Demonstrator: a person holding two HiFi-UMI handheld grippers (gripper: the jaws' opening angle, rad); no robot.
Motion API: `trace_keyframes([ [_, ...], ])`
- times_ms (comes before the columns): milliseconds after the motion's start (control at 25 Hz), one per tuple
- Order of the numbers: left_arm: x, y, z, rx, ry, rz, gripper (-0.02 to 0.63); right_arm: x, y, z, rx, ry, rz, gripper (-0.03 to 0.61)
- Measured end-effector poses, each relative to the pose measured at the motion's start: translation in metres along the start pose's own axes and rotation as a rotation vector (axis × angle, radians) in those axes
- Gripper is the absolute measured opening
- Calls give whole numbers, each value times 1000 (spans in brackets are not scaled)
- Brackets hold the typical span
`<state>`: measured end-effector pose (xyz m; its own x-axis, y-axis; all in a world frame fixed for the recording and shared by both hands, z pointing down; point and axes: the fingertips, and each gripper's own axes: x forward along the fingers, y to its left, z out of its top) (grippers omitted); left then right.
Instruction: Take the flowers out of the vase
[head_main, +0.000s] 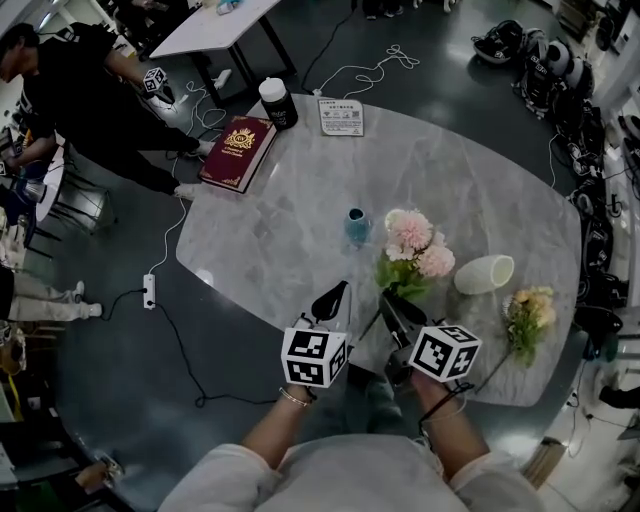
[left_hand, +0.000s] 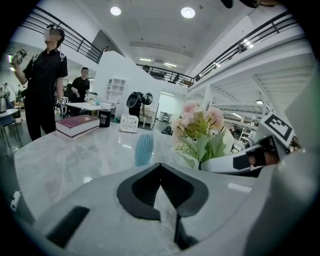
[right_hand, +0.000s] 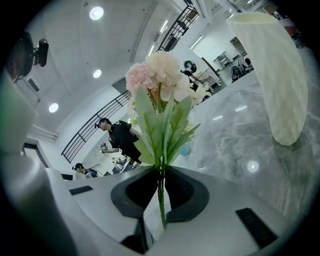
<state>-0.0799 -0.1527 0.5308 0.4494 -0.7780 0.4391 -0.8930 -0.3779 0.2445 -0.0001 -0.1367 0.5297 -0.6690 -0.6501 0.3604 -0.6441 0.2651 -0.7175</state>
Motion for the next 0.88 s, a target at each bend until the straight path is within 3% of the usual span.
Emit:
trace_keyframes([
  [400, 22, 8, -5, 0, 35, -11, 8, 12, -25, -5, 61, 42, -45, 38],
  [880, 47, 11, -17, -4, 72, -31, 8, 32, -60, -13, 127, 84, -171, 40],
])
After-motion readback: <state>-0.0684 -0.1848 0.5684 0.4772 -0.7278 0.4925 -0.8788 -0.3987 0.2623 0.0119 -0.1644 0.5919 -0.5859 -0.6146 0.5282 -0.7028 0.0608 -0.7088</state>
